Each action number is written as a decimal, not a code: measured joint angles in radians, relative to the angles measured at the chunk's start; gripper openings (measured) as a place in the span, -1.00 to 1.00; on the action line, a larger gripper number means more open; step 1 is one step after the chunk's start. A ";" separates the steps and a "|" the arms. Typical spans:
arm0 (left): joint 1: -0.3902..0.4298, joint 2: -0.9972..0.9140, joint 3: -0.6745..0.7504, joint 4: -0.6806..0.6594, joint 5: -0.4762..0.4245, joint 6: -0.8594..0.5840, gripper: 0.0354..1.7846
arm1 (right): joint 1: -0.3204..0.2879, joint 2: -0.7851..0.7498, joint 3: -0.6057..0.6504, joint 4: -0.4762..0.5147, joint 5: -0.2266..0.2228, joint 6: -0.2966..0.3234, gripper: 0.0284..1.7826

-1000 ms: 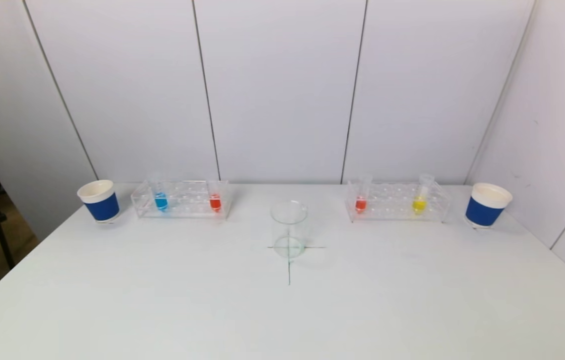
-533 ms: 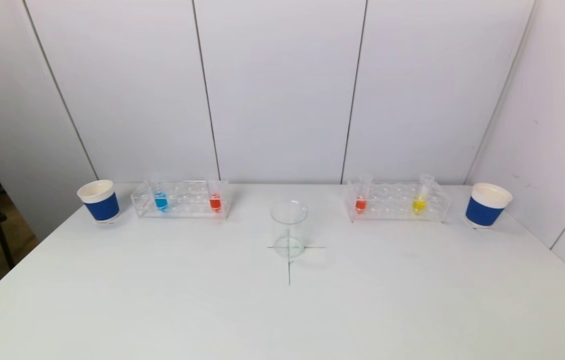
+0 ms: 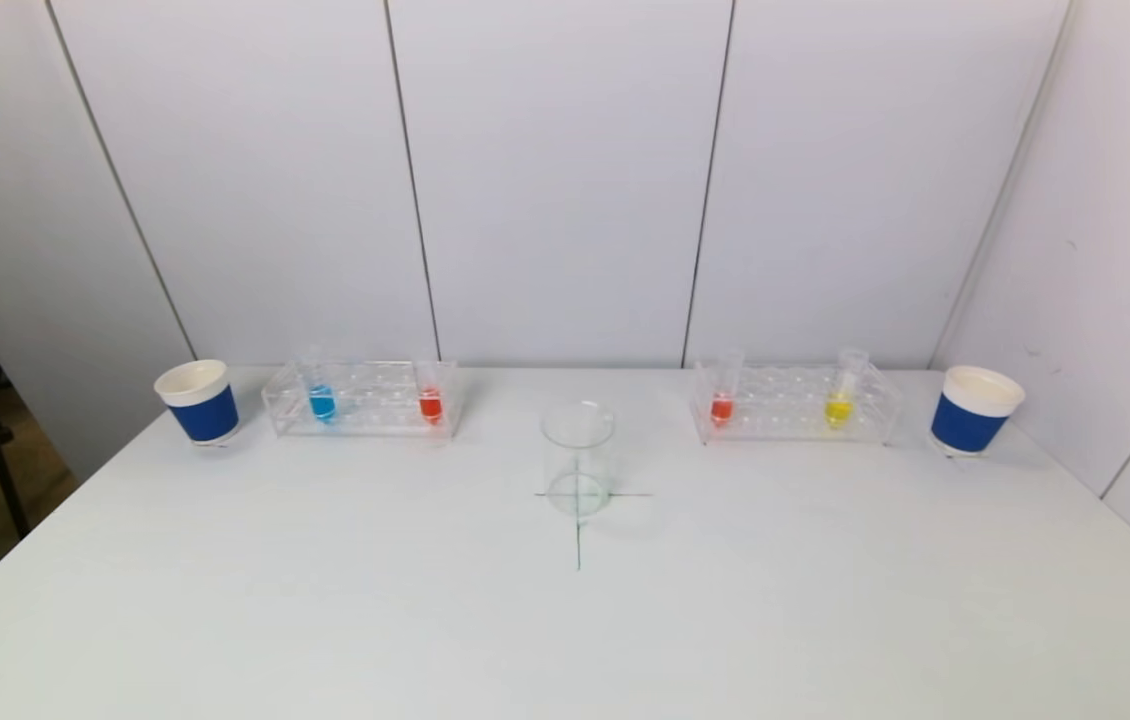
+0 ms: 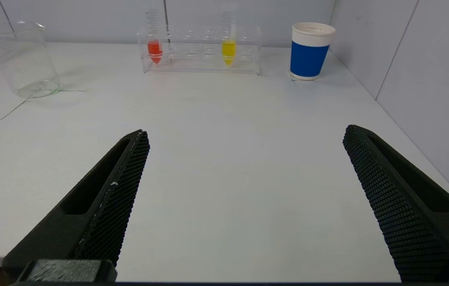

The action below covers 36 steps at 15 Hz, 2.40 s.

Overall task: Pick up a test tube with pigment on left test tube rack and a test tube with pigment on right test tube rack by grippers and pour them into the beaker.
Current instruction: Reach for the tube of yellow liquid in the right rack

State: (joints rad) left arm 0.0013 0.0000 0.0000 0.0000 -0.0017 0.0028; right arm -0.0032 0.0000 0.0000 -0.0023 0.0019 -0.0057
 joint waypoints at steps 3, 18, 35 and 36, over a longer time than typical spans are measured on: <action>0.000 0.000 0.000 0.000 0.000 0.000 0.98 | -0.001 0.000 0.000 -0.005 -0.001 -0.005 0.99; 0.000 0.000 0.000 0.000 0.000 0.000 0.98 | 0.004 0.344 -0.402 -0.007 0.034 -0.002 0.99; 0.000 0.000 0.000 0.000 0.000 0.000 0.98 | 0.000 1.389 -0.526 -0.770 0.059 0.056 0.99; 0.000 0.000 0.000 0.000 0.000 0.000 0.98 | -0.001 1.444 -0.523 -0.826 0.058 0.055 0.99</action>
State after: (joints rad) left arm 0.0013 0.0000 0.0000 0.0000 -0.0017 0.0032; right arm -0.0047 1.4436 -0.5234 -0.8279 0.0600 0.0496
